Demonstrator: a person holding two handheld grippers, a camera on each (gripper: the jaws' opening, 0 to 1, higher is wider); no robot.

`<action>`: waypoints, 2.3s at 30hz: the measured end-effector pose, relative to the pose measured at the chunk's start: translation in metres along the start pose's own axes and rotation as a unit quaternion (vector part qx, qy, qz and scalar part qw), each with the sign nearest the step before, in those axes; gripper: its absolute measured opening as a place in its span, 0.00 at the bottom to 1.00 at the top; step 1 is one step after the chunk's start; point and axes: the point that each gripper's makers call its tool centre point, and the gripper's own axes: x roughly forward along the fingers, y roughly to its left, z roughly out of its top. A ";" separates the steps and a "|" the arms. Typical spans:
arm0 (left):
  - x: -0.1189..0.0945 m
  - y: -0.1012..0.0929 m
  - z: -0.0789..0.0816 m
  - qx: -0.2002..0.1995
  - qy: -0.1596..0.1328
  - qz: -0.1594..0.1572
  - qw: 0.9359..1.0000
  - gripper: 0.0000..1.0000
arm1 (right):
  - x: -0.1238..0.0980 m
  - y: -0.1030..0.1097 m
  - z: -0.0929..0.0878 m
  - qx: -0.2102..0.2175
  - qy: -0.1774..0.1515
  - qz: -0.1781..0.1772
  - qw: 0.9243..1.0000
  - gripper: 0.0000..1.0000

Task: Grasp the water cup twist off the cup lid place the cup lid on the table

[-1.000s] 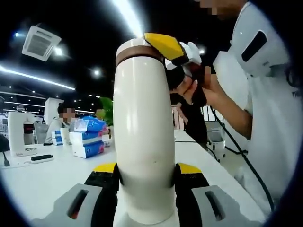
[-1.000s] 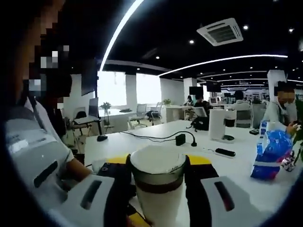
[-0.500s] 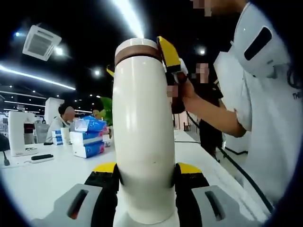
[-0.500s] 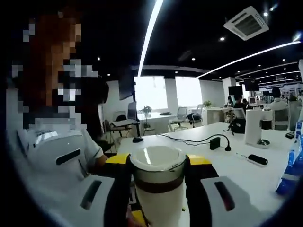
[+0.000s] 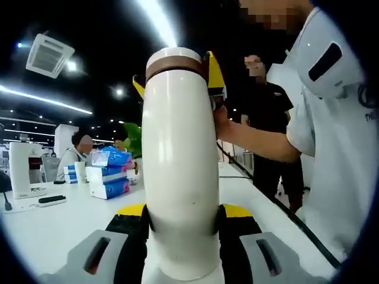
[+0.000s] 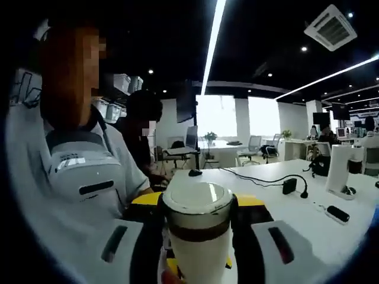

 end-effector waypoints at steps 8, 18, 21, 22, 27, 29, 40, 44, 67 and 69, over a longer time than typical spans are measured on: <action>-0.001 -0.001 0.000 0.003 -0.003 -0.001 1.000 0.48 | 0.000 0.003 -0.001 0.004 -0.005 0.045 0.999 0.47; -0.001 -0.004 0.000 0.002 -0.005 -0.007 1.000 0.48 | 0.000 0.009 -0.001 0.002 -0.005 0.072 0.997 0.47; -0.001 -0.003 0.000 0.001 -0.005 -0.007 1.000 0.48 | 0.001 0.009 -0.001 0.004 -0.003 0.077 0.997 0.48; -0.001 -0.004 0.000 0.000 -0.005 -0.007 1.000 0.48 | 0.002 0.008 -0.002 0.006 -0.003 0.078 0.997 0.48; 0.000 -0.003 -0.001 -0.004 -0.004 -0.004 1.000 0.48 | 0.001 0.003 -0.004 0.035 -0.004 0.061 0.997 0.49; 0.001 -0.003 -0.001 -0.004 -0.003 -0.005 1.000 0.48 | 0.000 -0.001 -0.007 0.046 0.004 0.043 0.998 0.54; 0.001 -0.003 0.000 -0.004 -0.003 -0.005 1.000 0.48 | -0.026 -0.018 -0.021 0.022 0.020 -0.156 0.987 0.82; 0.001 -0.003 0.000 -0.004 -0.003 -0.004 1.000 0.48 | -0.036 -0.010 -0.028 0.057 0.040 -0.241 0.968 0.79; -0.001 -0.001 -0.002 0.001 0.000 -0.001 1.000 0.48 | -0.040 0.038 -0.011 0.034 -0.034 -0.457 0.888 0.72; -0.001 0.000 -0.002 0.001 0.000 -0.001 1.000 0.48 | -0.038 0.034 -0.011 0.030 -0.029 -0.465 0.885 0.72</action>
